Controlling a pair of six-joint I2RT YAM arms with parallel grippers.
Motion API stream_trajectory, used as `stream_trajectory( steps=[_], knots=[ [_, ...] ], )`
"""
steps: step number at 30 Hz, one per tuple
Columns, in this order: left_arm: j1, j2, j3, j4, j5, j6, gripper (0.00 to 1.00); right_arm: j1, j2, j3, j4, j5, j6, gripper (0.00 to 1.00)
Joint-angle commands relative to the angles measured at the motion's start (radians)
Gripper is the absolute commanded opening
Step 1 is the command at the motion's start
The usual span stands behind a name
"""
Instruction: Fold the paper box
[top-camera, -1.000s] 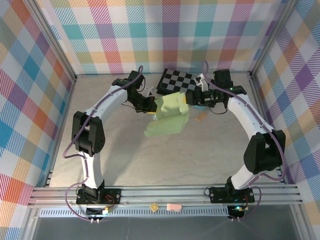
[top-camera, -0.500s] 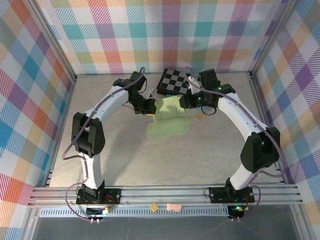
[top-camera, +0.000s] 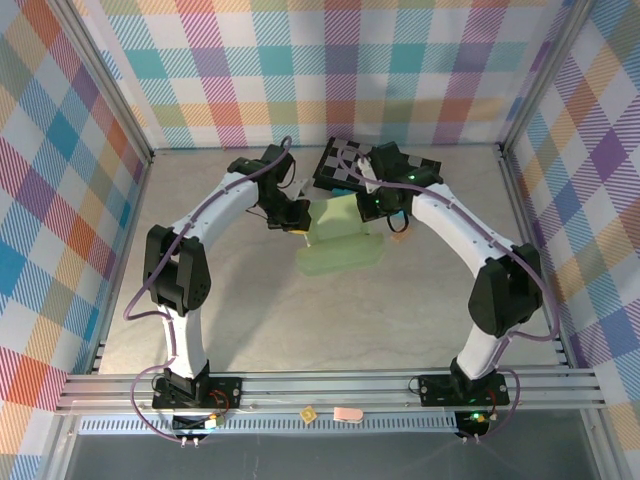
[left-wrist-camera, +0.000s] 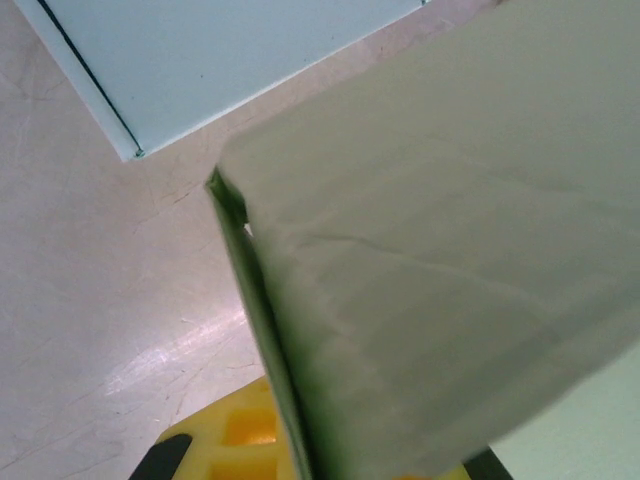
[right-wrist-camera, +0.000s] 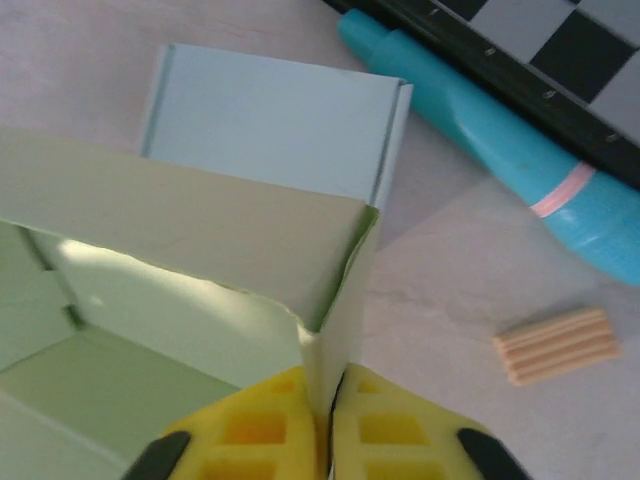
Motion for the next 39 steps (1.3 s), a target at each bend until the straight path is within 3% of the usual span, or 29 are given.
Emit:
stream_trajectory(
  steps=[1, 5, 6, 14, 28, 34, 38, 39],
  knots=[
    [-0.042, -0.051, 0.047, 0.008, 0.064, 0.006, 0.0, 0.062, 0.037, 0.047, -0.045, 0.171, 0.049, 0.0],
    [-0.045, -0.05, 0.051, 0.006, 0.06, 0.002, 0.0, 0.091, 0.044, 0.058, -0.064, 0.284, 0.082, 0.02],
    [-0.045, -0.05, 0.051, 0.005, 0.06, 0.002, 0.0, 0.092, 0.046, 0.061, -0.065, 0.286, 0.086, 0.1],
    [-0.05, -0.05, 0.052, 0.004, 0.059, 0.002, 0.0, 0.092, 0.085, 0.11, -0.074, 0.289, 0.076, 0.2],
    [-0.055, -0.045, 0.062, -0.007, 0.059, 0.004, 0.0, 0.092, 0.143, 0.183, -0.143, 0.394, 0.097, 0.21],
    [-0.062, -0.043, 0.065, -0.008, 0.057, 0.002, 0.0, 0.106, 0.144, 0.191, -0.144, 0.464, 0.092, 0.01],
    [-0.064, -0.038, 0.065, -0.007, 0.057, 0.001, 0.0, 0.116, 0.152, 0.211, -0.163, 0.519, 0.094, 0.01],
    [-0.065, -0.039, 0.067, -0.007, 0.057, 0.002, 0.0, 0.115, 0.152, 0.211, -0.161, 0.521, 0.097, 0.06]
  ],
)
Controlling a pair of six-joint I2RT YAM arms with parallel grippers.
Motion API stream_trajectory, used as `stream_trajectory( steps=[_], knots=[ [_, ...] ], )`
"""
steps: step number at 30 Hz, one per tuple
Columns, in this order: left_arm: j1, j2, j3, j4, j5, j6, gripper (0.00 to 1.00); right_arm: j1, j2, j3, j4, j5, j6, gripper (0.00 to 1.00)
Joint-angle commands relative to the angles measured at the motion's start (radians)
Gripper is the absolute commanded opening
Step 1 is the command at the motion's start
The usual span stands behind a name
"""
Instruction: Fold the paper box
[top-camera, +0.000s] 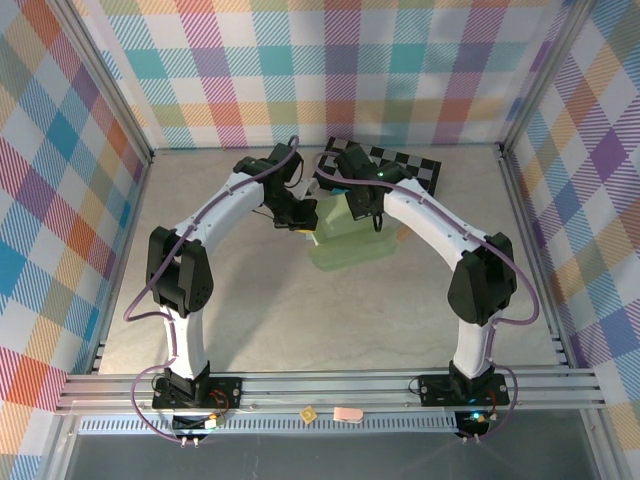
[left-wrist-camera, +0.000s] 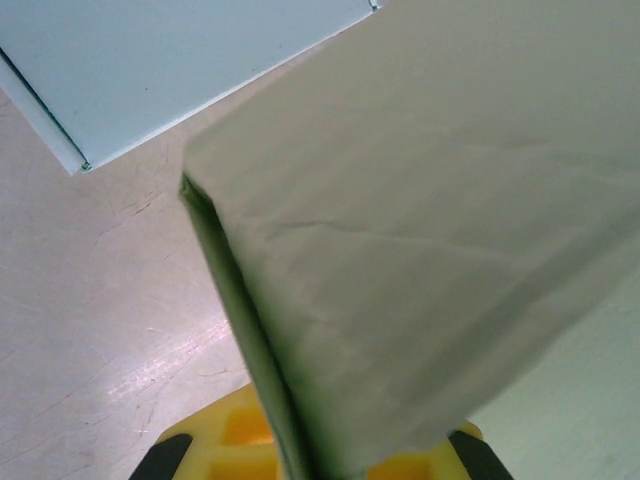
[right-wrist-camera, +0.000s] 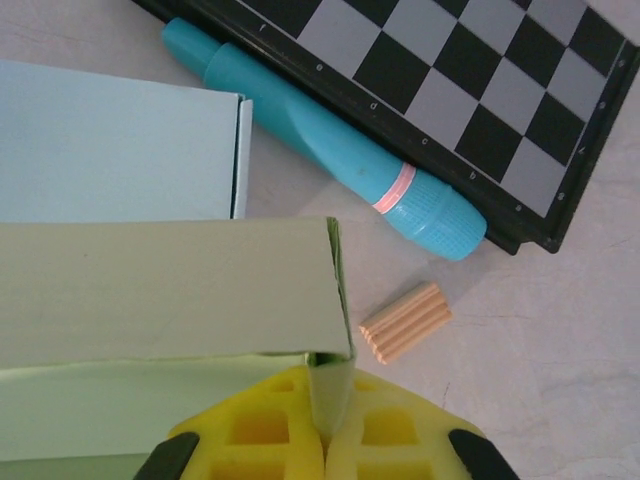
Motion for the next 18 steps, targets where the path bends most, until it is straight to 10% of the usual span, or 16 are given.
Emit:
stream_trajectory(
  steps=[1, 7, 18],
  knots=[
    [-0.026, -0.037, 0.036, -0.011, 0.066, 0.02, 0.0, 0.005, 0.021, 0.03, -0.002, 0.072, 0.002, 0.1],
    [-0.028, -0.035, 0.038, -0.011, 0.069, 0.02, 0.0, 0.004, 0.031, 0.05, 0.0, 0.069, 0.004, 0.22],
    [-0.031, -0.037, 0.038, -0.006, 0.06, 0.009, 0.0, 0.006, 0.04, 0.059, -0.029, 0.115, 0.025, 0.0]
  ],
)
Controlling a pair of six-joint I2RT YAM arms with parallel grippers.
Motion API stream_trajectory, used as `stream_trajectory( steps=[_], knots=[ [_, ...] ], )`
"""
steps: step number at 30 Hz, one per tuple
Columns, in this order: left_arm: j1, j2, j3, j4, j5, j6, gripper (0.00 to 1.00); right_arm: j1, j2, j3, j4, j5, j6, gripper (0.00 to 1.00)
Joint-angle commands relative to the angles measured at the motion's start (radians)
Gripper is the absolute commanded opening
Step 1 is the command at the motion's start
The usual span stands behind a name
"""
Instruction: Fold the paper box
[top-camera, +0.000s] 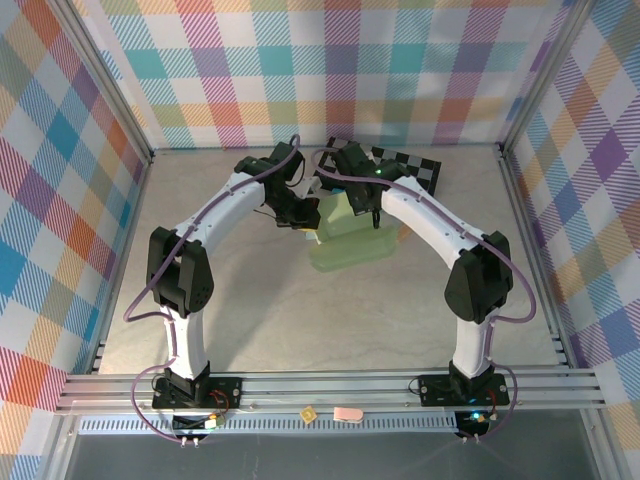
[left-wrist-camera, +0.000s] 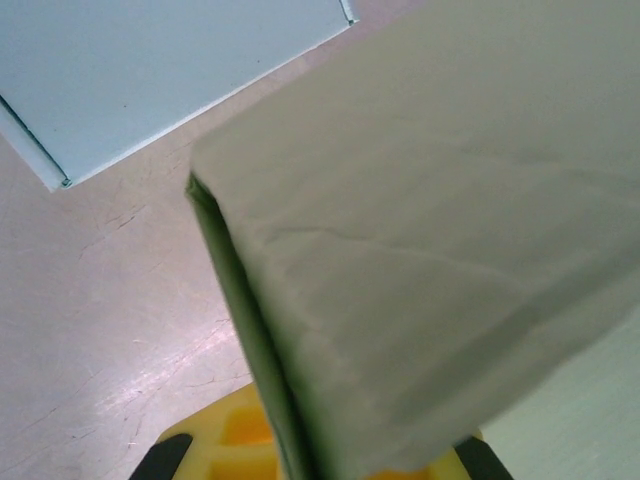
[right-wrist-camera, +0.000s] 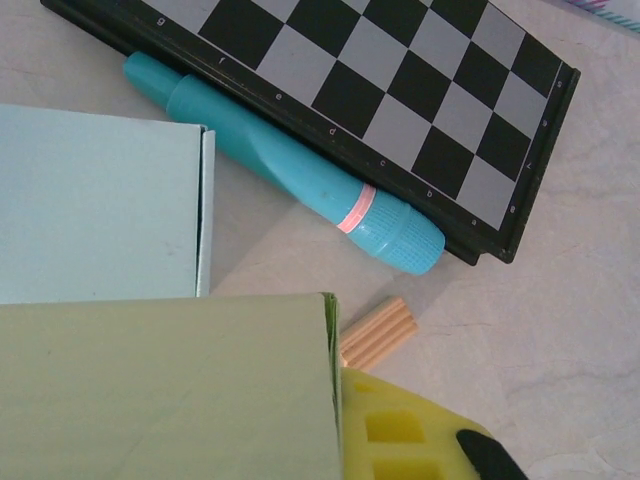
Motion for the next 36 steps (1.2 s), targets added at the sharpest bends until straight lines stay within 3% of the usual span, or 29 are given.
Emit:
stream_trajectory(
  steps=[1, 2, 8, 13, 22, 27, 36],
  knots=[
    [-0.023, -0.038, 0.031, -0.018, 0.048, 0.014, 0.0, 0.001, 0.013, 0.01, -0.009, 0.043, 0.009, 0.0],
    [-0.023, -0.036, 0.029, -0.016, 0.048, 0.01, 0.0, 0.001, 0.006, 0.006, -0.007, 0.038, 0.009, 0.0],
    [-0.023, -0.039, 0.025, -0.004, 0.022, -0.023, 0.0, -0.004, -0.055, -0.009, 0.002, -0.122, 0.009, 0.39],
    [-0.023, -0.037, 0.026, 0.004, 0.017, -0.039, 0.0, -0.034, -0.135, -0.085, 0.014, -0.312, 0.051, 0.49],
    [-0.023, -0.027, 0.037, -0.008, 0.016, -0.033, 0.0, -0.119, -0.272, -0.26, 0.08, -0.587, 0.039, 0.49],
    [-0.023, -0.023, 0.046, -0.015, 0.013, -0.03, 0.0, -0.15, -0.31, -0.323, 0.092, -0.62, 0.027, 0.47],
    [-0.022, -0.014, 0.068, -0.033, 0.011, -0.024, 0.0, -0.16, -0.322, -0.363, 0.093, -0.568, -0.008, 0.25]
  ],
)
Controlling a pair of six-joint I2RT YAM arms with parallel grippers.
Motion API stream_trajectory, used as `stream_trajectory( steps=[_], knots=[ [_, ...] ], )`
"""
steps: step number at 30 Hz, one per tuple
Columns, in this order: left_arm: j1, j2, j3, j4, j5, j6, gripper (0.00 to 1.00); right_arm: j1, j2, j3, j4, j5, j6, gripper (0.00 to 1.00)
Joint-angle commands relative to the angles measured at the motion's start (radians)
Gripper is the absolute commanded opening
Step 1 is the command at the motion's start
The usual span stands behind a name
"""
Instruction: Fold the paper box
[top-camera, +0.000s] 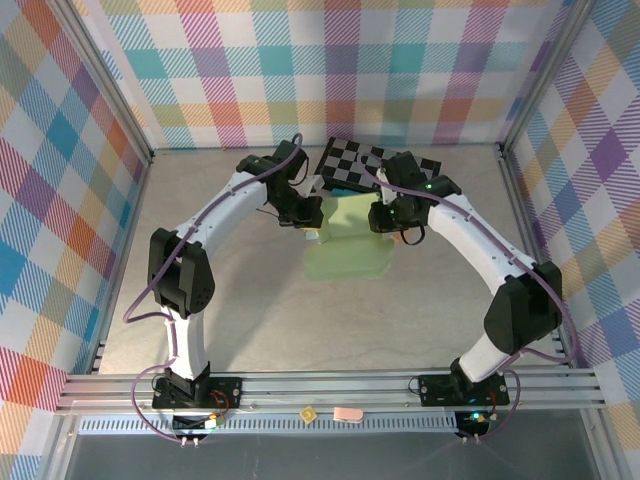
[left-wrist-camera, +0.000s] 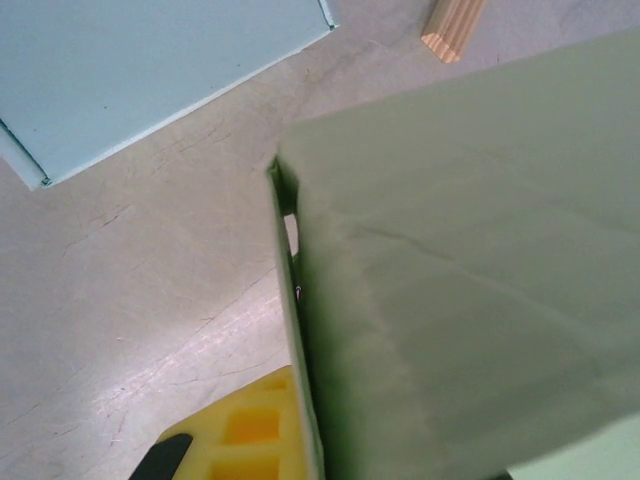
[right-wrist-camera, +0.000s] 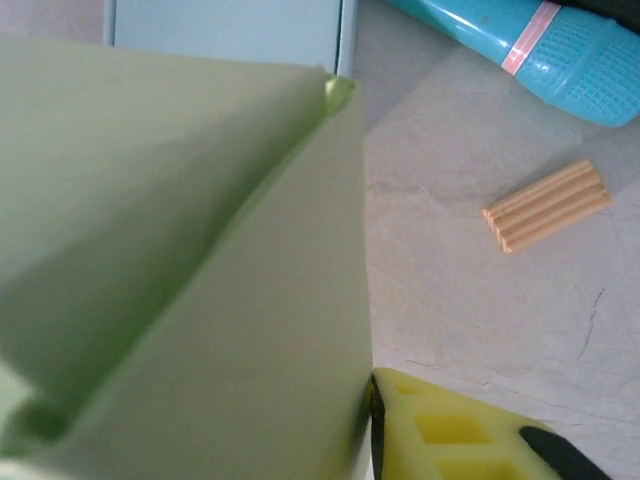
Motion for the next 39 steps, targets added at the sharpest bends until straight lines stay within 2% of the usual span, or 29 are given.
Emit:
stream_trajectory(
  steps=[1, 6, 15, 20, 23, 31, 39],
  knots=[
    [-0.005, -0.014, 0.038, -0.016, 0.022, 0.008, 0.0, 0.001, -0.016, -0.001, 0.006, 0.022, -0.012, 0.23],
    [-0.007, -0.016, 0.037, -0.016, 0.019, 0.006, 0.0, 0.044, 0.052, 0.083, -0.042, 0.182, 0.005, 0.12],
    [-0.015, -0.032, -0.013, 0.073, -0.007, -0.1, 0.0, 0.185, 0.147, 0.152, -0.131, 0.514, 0.096, 0.05],
    [-0.031, -0.018, -0.014, 0.095, -0.004, -0.134, 0.0, 0.214, 0.182, 0.148, -0.159, 0.588, 0.138, 0.0],
    [-0.036, -0.019, -0.023, 0.106, -0.017, -0.155, 0.0, 0.218, 0.18, 0.149, -0.16, 0.589, 0.15, 0.0],
    [-0.036, -0.052, -0.158, 0.257, -0.039, -0.251, 0.0, 0.223, 0.177, 0.144, -0.151, 0.457, 0.132, 0.0],
    [-0.04, -0.063, -0.311, 0.423, -0.037, -0.34, 0.0, 0.225, 0.151, 0.027, -0.11, 0.39, 0.155, 0.0]
  ],
)
